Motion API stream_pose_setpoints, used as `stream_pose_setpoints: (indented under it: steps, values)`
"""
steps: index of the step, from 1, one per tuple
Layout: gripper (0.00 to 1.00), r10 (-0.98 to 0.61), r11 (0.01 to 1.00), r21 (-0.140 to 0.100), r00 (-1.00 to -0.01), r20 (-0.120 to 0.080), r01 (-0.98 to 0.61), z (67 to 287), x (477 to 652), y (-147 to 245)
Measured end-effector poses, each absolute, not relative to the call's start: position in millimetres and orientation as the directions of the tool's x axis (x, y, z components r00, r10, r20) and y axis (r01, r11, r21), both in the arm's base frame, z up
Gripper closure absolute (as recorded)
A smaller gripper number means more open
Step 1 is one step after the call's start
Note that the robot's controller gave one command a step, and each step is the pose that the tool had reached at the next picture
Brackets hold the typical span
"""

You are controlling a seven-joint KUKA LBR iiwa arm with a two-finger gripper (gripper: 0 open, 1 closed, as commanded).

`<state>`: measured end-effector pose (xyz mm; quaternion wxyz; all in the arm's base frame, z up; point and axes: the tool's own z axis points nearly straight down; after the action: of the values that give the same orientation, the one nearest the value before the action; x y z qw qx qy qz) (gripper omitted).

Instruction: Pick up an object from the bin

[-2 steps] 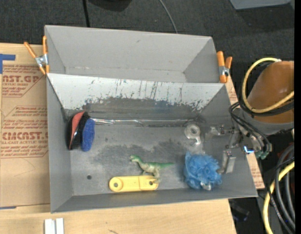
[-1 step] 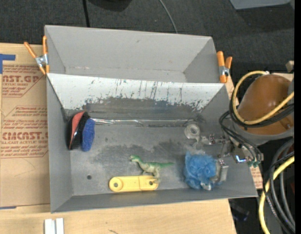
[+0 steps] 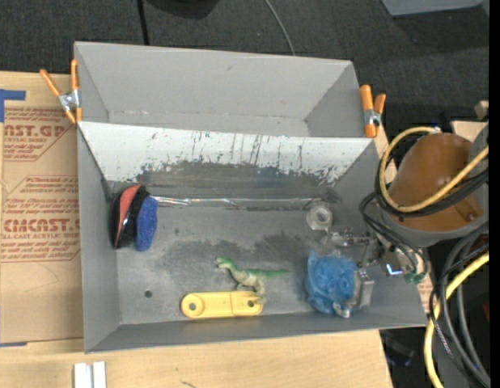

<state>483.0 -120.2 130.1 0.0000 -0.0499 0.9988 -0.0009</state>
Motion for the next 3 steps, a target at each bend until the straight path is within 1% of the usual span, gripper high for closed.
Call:
stream_pose_setpoints:
  steps: [1,2,3]
  values:
    - [0.0,-0.064,0.998,0.0,-0.998,-0.005,-0.064,111.8,483.3,-117.1]
    - [0.0,-0.051,0.999,0.0,-0.999,-0.003,-0.051,106.2,484.3,-117.1]
    - [1.0,-0.499,0.867,-0.003,-0.867,-0.005,-0.499,124.1,480.5,-112.2]
